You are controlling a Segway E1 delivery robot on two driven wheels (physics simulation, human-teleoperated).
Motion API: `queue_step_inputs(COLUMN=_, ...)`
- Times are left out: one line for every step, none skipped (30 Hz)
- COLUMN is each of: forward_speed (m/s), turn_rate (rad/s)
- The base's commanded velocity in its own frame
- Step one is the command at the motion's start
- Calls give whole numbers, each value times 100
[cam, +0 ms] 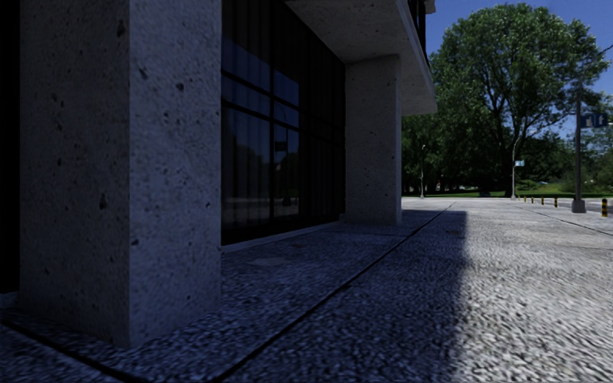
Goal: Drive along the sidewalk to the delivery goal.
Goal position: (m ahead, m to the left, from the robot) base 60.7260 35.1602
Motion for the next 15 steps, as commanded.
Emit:
queue_step_inputs(forward_speed=200, turn_rate=-58)
queue_step_inputs(forward_speed=200, turn_rate=-58)
queue_step_inputs(forward_speed=200, turn_rate=-58)
queue_step_inputs(forward_speed=200, turn_rate=-58)
queue_step_inputs(forward_speed=200, turn_rate=-58)
queue_step_inputs(forward_speed=200, turn_rate=-58)
queue_step_inputs(forward_speed=200, turn_rate=-58)
queue_step_inputs(forward_speed=200, turn_rate=-58)
queue_step_inputs(forward_speed=200, turn_rate=-58)
queue_step_inputs(forward_speed=200, turn_rate=-58)
queue_step_inputs(forward_speed=200, turn_rate=-58)
queue_step_inputs(forward_speed=200, turn_rate=-58)
queue_step_inputs(forward_speed=200, turn_rate=-58)
queue_step_inputs(forward_speed=200, turn_rate=-58)
queue_step_inputs(forward_speed=200, turn_rate=-58)
